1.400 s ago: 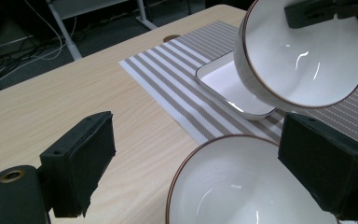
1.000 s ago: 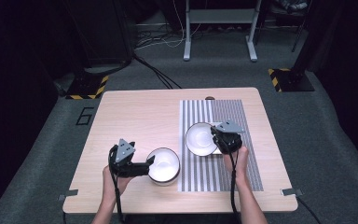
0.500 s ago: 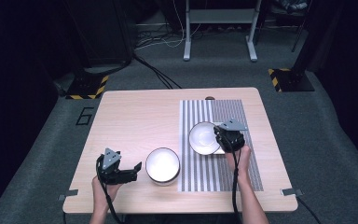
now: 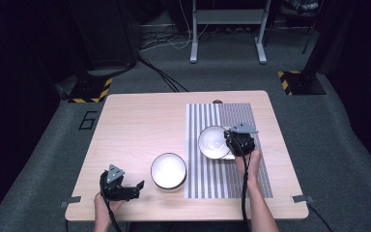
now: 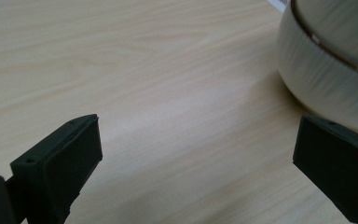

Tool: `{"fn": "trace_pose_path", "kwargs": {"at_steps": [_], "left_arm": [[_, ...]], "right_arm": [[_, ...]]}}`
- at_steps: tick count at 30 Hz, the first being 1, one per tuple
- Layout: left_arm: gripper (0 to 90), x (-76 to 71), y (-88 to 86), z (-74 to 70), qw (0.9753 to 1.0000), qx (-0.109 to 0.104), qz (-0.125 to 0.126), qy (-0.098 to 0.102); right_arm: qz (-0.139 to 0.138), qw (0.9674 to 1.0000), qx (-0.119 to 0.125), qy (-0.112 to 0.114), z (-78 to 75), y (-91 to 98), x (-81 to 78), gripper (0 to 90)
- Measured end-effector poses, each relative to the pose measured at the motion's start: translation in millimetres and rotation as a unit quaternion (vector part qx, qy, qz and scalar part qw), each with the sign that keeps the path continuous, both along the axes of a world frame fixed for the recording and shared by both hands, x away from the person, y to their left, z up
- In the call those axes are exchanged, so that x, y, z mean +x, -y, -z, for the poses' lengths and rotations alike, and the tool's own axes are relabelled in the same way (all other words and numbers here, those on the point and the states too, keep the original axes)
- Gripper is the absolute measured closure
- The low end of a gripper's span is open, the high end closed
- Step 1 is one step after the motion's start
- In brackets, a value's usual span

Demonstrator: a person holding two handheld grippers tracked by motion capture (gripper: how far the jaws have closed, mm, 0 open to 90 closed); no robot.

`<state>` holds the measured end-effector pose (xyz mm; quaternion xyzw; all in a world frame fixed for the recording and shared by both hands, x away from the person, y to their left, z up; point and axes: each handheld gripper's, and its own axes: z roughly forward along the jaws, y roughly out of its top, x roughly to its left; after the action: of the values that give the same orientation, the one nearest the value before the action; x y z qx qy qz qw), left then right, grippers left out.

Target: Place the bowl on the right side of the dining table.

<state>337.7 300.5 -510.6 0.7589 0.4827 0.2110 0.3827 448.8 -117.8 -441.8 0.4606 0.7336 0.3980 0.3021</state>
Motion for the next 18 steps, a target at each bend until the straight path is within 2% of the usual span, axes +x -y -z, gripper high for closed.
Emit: {"fn": "trace_pose_path", "kwargs": {"at_steps": [9,18], "left_arm": [[0.9,0.6,3.4,14.7,0.9997,0.011,0.000,-0.023],[0.8,2.9,5.6,19.1,0.9992,0.023,0.003,-0.031]], "right_arm": [[0.009,0.9999,0.004,-0.012,5.0,4.7,6.3,82.1],[0.016,0.9996,0.006,-0.021,8.9,8.4,11.1,82.1]]}}
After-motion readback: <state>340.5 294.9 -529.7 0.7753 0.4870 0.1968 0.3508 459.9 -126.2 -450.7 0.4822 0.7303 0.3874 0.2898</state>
